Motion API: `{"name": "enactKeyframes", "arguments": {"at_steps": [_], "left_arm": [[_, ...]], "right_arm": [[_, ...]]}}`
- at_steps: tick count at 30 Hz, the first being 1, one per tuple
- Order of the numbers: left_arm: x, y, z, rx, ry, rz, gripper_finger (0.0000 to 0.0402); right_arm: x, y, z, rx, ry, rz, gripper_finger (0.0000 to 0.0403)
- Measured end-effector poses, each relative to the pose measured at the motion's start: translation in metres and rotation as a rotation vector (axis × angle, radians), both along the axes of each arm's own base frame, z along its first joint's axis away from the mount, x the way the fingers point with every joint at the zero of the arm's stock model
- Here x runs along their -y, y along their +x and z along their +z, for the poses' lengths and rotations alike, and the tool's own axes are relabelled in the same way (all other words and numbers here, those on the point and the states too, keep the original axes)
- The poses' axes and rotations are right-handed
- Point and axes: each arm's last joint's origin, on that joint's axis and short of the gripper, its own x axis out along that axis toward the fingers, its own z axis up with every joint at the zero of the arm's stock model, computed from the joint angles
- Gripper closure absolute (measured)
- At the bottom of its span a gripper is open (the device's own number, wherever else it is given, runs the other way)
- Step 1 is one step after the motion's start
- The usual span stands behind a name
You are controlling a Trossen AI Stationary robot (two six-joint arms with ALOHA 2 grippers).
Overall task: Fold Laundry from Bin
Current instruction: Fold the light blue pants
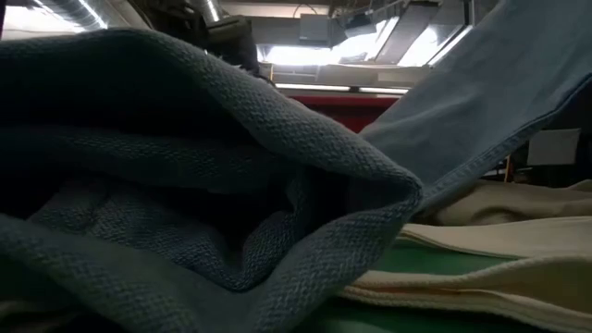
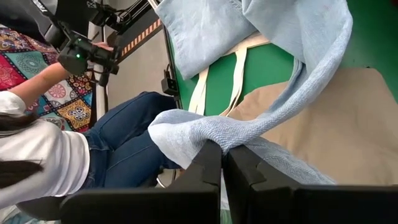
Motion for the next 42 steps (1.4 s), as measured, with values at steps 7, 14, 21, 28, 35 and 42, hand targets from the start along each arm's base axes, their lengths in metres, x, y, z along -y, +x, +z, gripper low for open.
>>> {"name": "enactKeyframes", "arguments": {"at_steps": [7,14,21,28,35,42], "left_arm": [[-0.023,0.015,0.012,0.217,0.083,0.015,0.0328],[-0.040,0.026,0.026,0.429,0.148,0.081,0.0328],[-0.060,0.025,0.034,0.522,0.212,0.158,0.0328],[-0.077,0.026,0.036,0.594,0.218,0.157,0.0328],[-0.063,0.025,0.042,0.614,0.101,0.029,0.0329],[-0.035,0.006,0.049,0.474,-0.114,-0.109,0.0329]], "right_arm": [[0.000,0.000,0.000,0.010,-0.020,0.013,0.0400],[0.000,0.000,0.000,0.012,-0.029,0.004,0.0400],[0.001,0.000,0.000,0.012,-0.035,-0.003,0.0400],[0.001,0.000,0.000,0.013,-0.041,-0.009,0.0400],[0.001,0.000,0.000,0.013,-0.041,-0.008,0.0400],[0.001,0.000,0.000,0.013,-0.040,-0.009,0.0400]]}}
